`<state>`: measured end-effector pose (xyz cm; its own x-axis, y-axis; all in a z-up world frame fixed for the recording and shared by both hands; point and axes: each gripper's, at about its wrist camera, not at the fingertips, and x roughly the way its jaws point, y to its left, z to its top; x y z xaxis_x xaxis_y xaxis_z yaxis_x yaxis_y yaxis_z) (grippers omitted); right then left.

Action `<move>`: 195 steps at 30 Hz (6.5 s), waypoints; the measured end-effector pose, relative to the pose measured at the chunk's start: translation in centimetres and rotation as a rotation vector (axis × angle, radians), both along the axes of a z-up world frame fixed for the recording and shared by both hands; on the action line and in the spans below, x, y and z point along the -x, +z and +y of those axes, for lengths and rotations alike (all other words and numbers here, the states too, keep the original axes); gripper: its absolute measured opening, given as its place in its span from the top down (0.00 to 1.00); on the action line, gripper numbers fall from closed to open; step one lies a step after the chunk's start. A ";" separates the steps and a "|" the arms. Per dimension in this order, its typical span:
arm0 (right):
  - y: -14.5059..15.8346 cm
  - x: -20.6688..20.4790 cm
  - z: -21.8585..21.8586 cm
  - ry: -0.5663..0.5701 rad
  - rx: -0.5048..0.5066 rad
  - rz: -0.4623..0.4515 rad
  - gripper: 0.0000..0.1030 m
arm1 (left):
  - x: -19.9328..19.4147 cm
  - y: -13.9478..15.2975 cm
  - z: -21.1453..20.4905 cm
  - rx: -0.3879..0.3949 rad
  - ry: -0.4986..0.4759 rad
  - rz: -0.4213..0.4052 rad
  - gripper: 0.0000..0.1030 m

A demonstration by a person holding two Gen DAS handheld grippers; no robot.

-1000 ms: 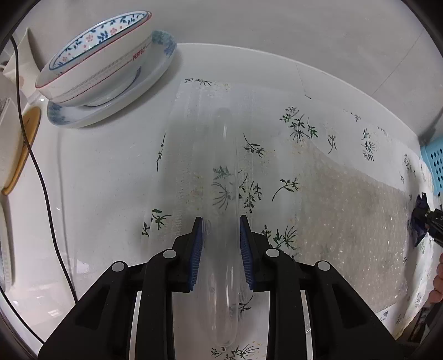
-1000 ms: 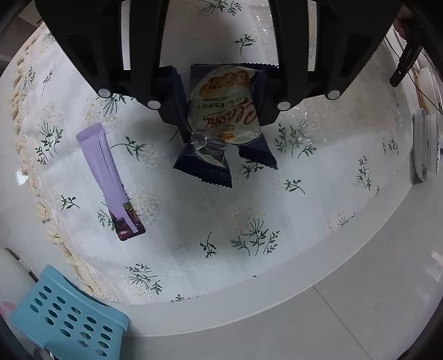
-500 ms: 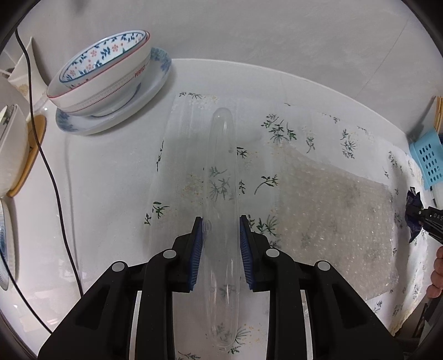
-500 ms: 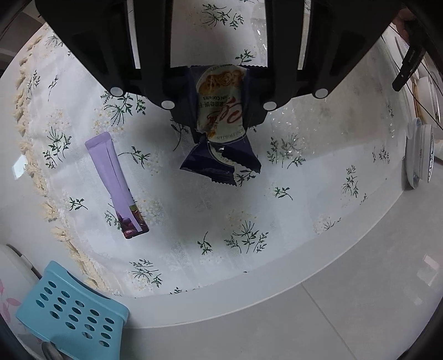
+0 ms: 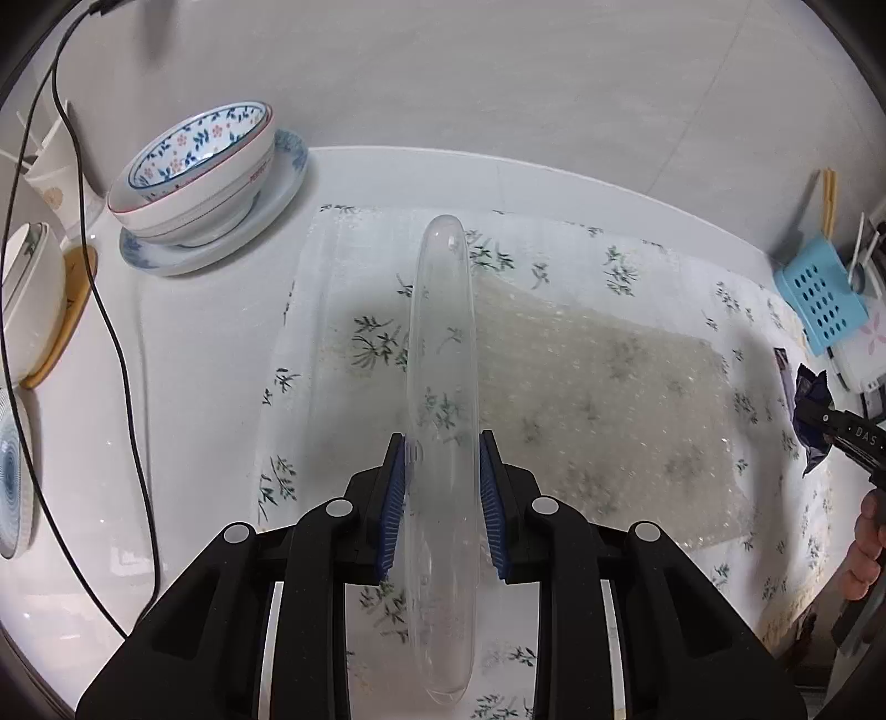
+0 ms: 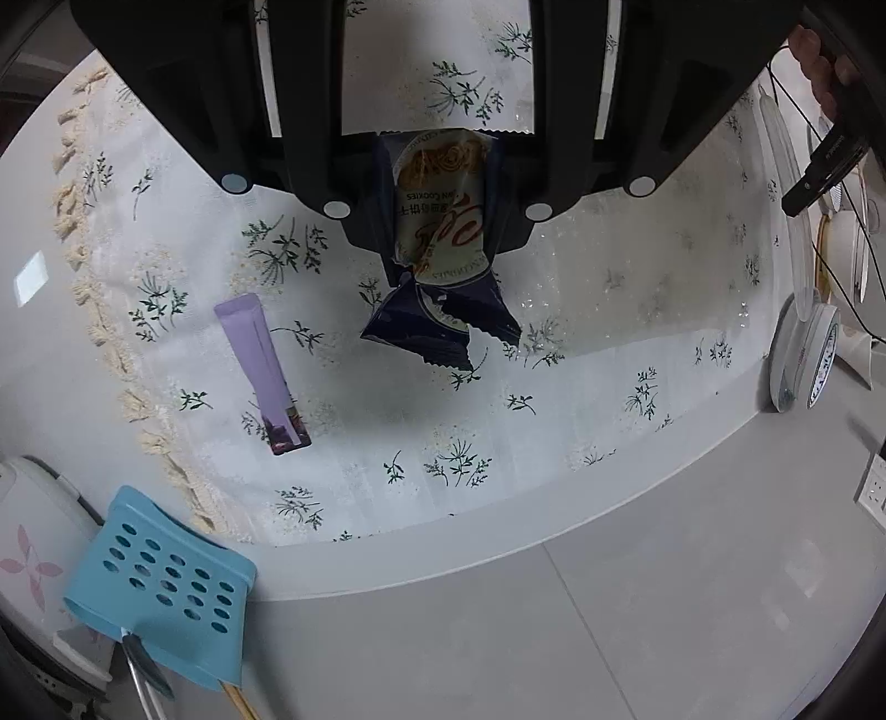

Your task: Collect trash

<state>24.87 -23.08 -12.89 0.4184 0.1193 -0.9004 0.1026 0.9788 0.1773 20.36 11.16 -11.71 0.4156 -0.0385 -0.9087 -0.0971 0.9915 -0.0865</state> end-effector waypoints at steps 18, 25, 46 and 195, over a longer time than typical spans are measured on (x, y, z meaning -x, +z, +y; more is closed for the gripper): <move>2.5 6.8 -1.8 0.025 0.020 -0.065 0.78 | 5.9 2.9 -5.9 0.029 -0.056 -0.069 0.76; 3.8 9.8 -2.4 0.052 0.045 -0.098 0.78 | 8.7 3.9 -8.7 0.046 -0.093 -0.094 0.76; 5.4 21.0 -3.0 0.138 0.049 -0.175 0.78 | 20.0 3.1 -15.8 0.115 -0.168 -0.091 0.76; -12.6 33.8 -2.1 0.223 0.129 0.052 0.12 | 29.9 -10.9 -15.7 -0.041 -0.138 0.033 0.06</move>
<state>-8.93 -25.23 -25.48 0.3477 0.0856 -0.9337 -0.1121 0.9925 0.0492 -9.56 -4.55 -22.65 0.3792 -0.0561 -0.9236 0.0378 0.9983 -0.0451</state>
